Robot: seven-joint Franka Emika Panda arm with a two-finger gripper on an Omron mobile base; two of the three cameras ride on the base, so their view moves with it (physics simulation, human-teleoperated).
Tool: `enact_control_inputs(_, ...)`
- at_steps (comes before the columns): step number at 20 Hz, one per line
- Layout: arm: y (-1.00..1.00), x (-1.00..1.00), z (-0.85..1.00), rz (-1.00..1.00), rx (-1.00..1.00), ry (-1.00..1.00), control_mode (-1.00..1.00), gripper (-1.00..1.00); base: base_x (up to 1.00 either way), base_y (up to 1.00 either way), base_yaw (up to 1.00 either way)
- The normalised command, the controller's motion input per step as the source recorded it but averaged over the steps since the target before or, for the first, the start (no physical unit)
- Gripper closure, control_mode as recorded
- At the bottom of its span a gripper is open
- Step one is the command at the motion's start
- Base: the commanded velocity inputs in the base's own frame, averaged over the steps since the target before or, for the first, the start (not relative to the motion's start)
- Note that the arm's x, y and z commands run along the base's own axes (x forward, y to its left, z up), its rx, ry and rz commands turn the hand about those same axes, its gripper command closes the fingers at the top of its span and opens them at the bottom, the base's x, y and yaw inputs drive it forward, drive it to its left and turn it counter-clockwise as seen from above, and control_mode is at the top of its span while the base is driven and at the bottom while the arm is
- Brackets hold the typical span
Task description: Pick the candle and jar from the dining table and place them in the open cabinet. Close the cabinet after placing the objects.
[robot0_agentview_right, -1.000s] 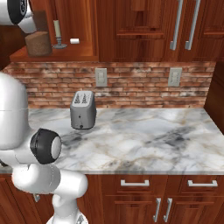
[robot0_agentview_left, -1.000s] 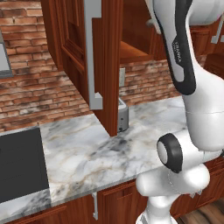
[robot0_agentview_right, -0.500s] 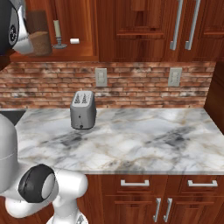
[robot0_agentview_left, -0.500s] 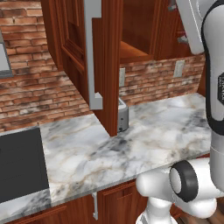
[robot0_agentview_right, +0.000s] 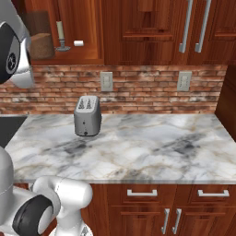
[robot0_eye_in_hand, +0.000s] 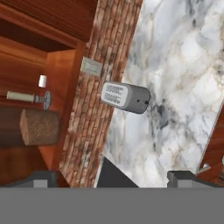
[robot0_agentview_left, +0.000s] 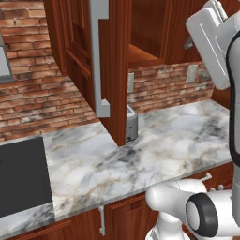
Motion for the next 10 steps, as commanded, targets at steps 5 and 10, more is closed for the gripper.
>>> enact_control_inputs(5,-0.09,-0.14,-0.34,0.00,-0.15,0.27,-1.00,-1.00,0.00,0.00,0.00)
enact_control_inputs(10,-0.31,-0.43,-0.03,0.01,-0.08,0.02,-1.00,-1.00,0.00,0.00,0.00)
